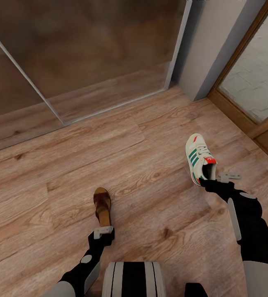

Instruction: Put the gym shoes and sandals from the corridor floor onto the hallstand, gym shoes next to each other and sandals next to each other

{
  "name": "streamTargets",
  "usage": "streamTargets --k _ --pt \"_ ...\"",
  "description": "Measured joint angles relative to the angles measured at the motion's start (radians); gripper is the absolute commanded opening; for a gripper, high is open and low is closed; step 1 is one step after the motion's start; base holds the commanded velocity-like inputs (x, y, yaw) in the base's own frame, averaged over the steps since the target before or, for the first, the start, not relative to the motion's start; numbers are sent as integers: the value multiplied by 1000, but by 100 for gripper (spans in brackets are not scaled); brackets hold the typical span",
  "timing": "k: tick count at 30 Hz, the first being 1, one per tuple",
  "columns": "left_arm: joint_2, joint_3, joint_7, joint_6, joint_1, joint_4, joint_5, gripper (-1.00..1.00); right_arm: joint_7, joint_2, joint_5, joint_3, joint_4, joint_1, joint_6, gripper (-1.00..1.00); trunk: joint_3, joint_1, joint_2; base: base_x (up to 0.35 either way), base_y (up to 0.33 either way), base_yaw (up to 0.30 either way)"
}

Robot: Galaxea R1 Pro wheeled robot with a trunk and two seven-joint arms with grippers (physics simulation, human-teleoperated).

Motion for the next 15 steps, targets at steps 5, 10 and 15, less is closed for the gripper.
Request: streamTargets --k 5,10,15 --pt "0 0 0 0 0 0 0 100 1 0 0 0 0 0 0 -100 0 0 0 11 0 0" --pt "0 0 0 0 0 0 0 100 0 0 0 0 -4 0 0 -100 0 0 0 1 0 0" --pt "0 0 0 0 0 0 0 100 1 0 0 0 -5 0 0 -100 -8 1 0 0 0 0"
